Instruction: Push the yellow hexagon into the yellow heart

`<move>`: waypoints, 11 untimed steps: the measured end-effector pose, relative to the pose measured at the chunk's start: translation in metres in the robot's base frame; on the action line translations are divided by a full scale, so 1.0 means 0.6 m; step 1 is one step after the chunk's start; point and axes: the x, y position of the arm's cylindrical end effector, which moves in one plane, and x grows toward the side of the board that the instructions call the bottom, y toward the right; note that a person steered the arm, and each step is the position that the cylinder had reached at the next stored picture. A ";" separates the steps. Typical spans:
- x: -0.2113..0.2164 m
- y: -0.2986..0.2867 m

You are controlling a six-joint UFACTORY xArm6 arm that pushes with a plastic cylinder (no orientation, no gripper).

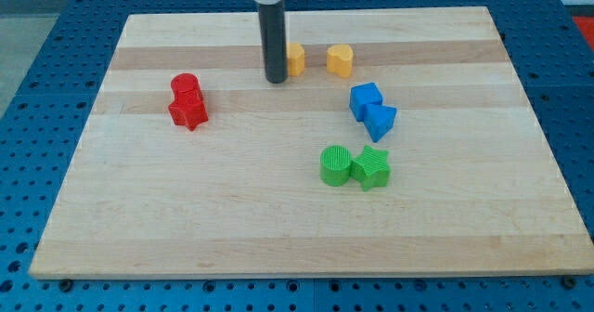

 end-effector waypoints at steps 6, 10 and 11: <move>-0.076 0.082; -0.152 0.106; -0.156 0.248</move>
